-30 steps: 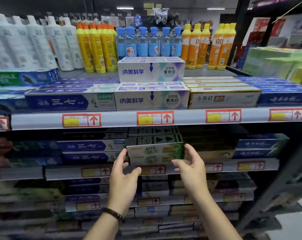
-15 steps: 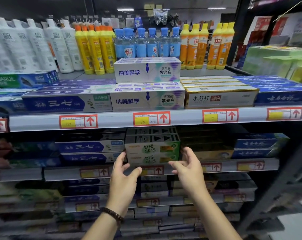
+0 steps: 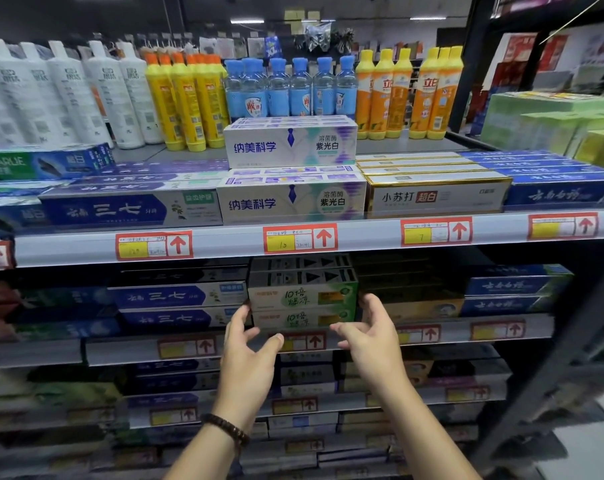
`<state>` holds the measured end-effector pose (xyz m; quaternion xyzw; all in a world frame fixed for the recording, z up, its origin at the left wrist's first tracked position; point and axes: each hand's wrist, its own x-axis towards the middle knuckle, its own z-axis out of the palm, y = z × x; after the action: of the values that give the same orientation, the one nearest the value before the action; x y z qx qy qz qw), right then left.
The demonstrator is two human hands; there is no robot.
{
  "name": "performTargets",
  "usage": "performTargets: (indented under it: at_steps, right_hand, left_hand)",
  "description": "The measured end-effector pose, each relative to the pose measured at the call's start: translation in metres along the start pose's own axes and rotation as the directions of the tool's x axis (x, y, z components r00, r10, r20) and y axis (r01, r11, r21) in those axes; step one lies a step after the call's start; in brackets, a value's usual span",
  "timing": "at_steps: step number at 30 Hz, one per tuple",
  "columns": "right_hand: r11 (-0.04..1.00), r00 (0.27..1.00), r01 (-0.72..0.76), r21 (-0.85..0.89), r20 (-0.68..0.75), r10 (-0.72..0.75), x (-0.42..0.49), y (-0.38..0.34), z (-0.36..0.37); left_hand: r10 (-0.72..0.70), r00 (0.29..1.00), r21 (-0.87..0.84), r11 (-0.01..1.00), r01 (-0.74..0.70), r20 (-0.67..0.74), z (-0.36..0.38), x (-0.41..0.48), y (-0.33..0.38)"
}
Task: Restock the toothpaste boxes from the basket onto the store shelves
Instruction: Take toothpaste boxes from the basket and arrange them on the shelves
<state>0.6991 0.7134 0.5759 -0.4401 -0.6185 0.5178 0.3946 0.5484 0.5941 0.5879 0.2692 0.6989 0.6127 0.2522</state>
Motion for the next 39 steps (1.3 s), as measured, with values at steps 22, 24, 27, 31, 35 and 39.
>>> performTargets:
  at_steps: [22, 24, 27, 31, 35, 39]
  right_hand:
    - [0.996, 0.963, 0.034, 0.084, -0.268, -0.01, -0.034, -0.015, 0.011]
    - [0.995, 0.964, 0.011, 0.104, -0.266, 0.017, -0.034, -0.017, 0.014]
    - [0.997, 0.964, 0.01, 0.075, -0.266, 0.01, -0.036, -0.02, 0.019]
    - [0.999, 0.97, 0.01, 0.041, -0.243, 0.0, -0.036, -0.025, 0.023]
    - [0.999, 0.974, -0.002, 0.035, -0.225, 0.01, -0.034, -0.025, 0.023]
    - [0.999, 0.977, 0.002, 0.036, -0.212, 0.006, -0.032, -0.024, 0.022]
  left_hand:
    - [0.029, 0.997, 0.003, 1.0, -0.03, 0.073, -0.031, -0.008, -0.004]
    - [0.033, 0.994, 0.015, 0.999, -0.034, 0.101, -0.034, -0.003, 0.0]
    - [0.045, 0.985, 0.051, 0.997, -0.054, 0.165, -0.034, 0.007, 0.007]
    - [0.039, 0.981, 0.029, 0.999, -0.046, 0.192, -0.032, 0.01, 0.007]
    - [0.02, 0.983, -0.039, 0.999, -0.013, 0.182, -0.031, 0.012, 0.002]
    - [0.027, 0.983, -0.022, 0.999, -0.024, 0.182, -0.029, 0.011, -0.001]
